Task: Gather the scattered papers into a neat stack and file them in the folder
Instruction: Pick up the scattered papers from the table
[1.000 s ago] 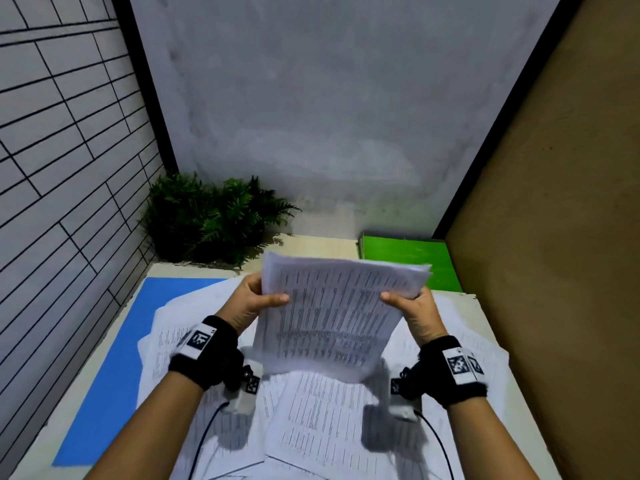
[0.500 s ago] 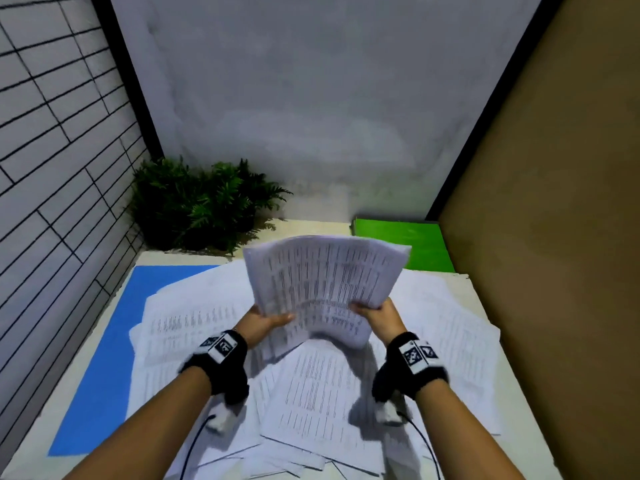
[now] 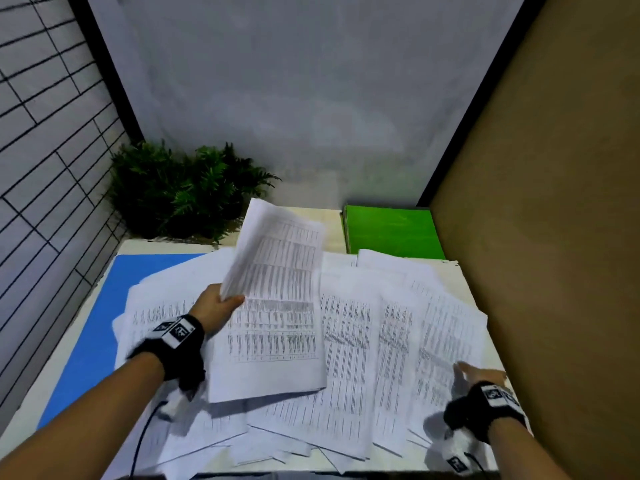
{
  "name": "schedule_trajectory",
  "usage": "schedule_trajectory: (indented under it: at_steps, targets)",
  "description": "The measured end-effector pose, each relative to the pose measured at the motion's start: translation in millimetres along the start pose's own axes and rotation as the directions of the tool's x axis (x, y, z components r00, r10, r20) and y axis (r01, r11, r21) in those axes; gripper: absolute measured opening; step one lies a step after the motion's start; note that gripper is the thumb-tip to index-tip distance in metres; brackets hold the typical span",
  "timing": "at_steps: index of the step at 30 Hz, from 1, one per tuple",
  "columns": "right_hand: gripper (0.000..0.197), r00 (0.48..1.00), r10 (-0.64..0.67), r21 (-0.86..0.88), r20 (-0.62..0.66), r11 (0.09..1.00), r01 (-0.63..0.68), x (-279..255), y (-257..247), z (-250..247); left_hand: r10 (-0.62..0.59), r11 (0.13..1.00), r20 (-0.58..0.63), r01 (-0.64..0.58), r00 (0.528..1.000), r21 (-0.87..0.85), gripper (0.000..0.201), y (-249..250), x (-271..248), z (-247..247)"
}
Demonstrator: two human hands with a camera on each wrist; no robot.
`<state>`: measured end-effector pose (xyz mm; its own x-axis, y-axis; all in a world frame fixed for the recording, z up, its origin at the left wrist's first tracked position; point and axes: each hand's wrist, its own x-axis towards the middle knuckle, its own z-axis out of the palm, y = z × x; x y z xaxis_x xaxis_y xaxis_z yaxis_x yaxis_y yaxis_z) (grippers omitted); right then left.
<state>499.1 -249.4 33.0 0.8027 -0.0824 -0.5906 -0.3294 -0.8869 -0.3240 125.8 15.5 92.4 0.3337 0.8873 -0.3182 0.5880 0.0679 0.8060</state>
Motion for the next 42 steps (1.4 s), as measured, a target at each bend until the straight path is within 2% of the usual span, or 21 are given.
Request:
schedule_trajectory:
  at_steps: [1,3,7,9,12,16,19,23,26,30,33,34,36,38,39,40,42]
  targets:
    - [0.094,0.999,0.012,-0.003,0.034,1.0,-0.012,3.5,6.7,1.4,-0.013,1.0,-0.008,0.014,1.0,0.003,0.014,-3.3,0.4,-2.0]
    - [0.081,0.992,-0.052,0.015,0.113,0.999,0.05,-5.5,5.8,6.1,-0.03,0.999,-0.009,0.03,1.0,-0.014,0.018,-7.4,0.7,-3.2]
    - [0.052,0.967,-0.223,0.006,0.123,0.975,0.224,-20.8,-8.1,20.1,-0.041,0.999,0.013,0.042,0.999,-0.032,0.02,-4.1,-3.3,3.2]
    - [0.058,0.964,-0.243,-0.059,0.106,0.966,0.25,-25.2,-13.5,23.5,-0.029,0.999,0.019,0.029,0.999,-0.041,0.021,-0.2,-7.4,7.0]
    - [0.077,0.971,-0.221,-0.001,0.095,0.975,0.222,-24.1,-19.3,25.2,-0.016,0.999,0.021,0.017,1.0,-0.051,0.03,2.5,-12.2,11.5]
    - [0.073,0.942,-0.233,0.055,0.241,0.972,0.226,-23.4,-25.3,26.9,-0.054,0.996,0.026,0.056,0.998,-0.066,0.028,-0.3,-15.9,14.2]
    - [0.061,0.921,-0.307,0.018,0.241,0.95,0.312,-29.1,-35.4,21.3,-0.071,0.994,0.022,0.072,0.997,-0.084,0.02,-1.0,-19.4,13.4]
    - [0.03,0.85,-0.501,-0.041,0.162,0.857,0.513,-34.5,-51.1,-9.5,-0.084,0.993,-0.005,0.083,0.996,-0.079,0.026,-3.5,-23.3,8.3]
    - [0.02,0.753,-0.647,-0.138,0.125,0.74,0.659,-45.9,-56.6,-33.2,-0.111,0.99,-0.04,0.106,0.993,-0.096,0.044,-9.7,-21.6,9.4]
    - [0.023,0.648,-0.761,-0.257,0.018,0.623,0.739,-66.1,-69.6,-61.9,-0.103,0.986,-0.04,0.097,0.994,-0.132,0.043,-18.9,-17.7,14.8]
    - [0.025,0.629,-0.766,-0.275,-0.129,0.637,0.72,-80.6,-79.3,-93.9,-0.107,0.984,-0.029,0.102,0.994,-0.145,0.043,-29.2,-10.3,19.1]
    - [0.025,0.62,-0.759,-0.262,-0.2,0.651,0.712,-85.9,-81.3,-108.3,-0.105,0.982,-0.023,0.1,0.994,-0.16,0.042,-27.3,-10.4,20.3]
    - [0.026,0.568,-0.757,-0.172,-0.324,0.637,0.751,-94.7,-83.4,-142.3,-0.09,0.978,-0.027,0.083,0.996,-0.192,0.039,-16.7,-15.4,20.3]
    - [0.025,0.496,-0.777,-0.082,-0.387,0.565,0.821,-102.1,-82.5,-175.3,-0.077,0.973,-0.037,0.067,0.996,-0.221,0.034,-4.9,-18.5,21.1]
    - [0.022,0.477,-0.783,-0.033,-0.4,0.532,0.846,-106.0,-81.4,-185.6,-0.074,0.969,-0.039,0.062,0.996,-0.24,0.029,2.3,-19.9,21.7]
    - [0.018,0.465,-0.784,0.021,-0.412,0.502,0.865,-109.6,-80.4,-190.3,-0.074,0.963,-0.046,0.059,0.996,-0.264,0.025,8.0,-20.2,22.8]
    - [0.014,0.49,-0.771,0.258,-0.406,0.418,0.871,-118.2,-81.2,-182.1,-0.056,0.943,-0.026,0.044,0.998,-0.33,0.03,21.2,-18.7,26.6]
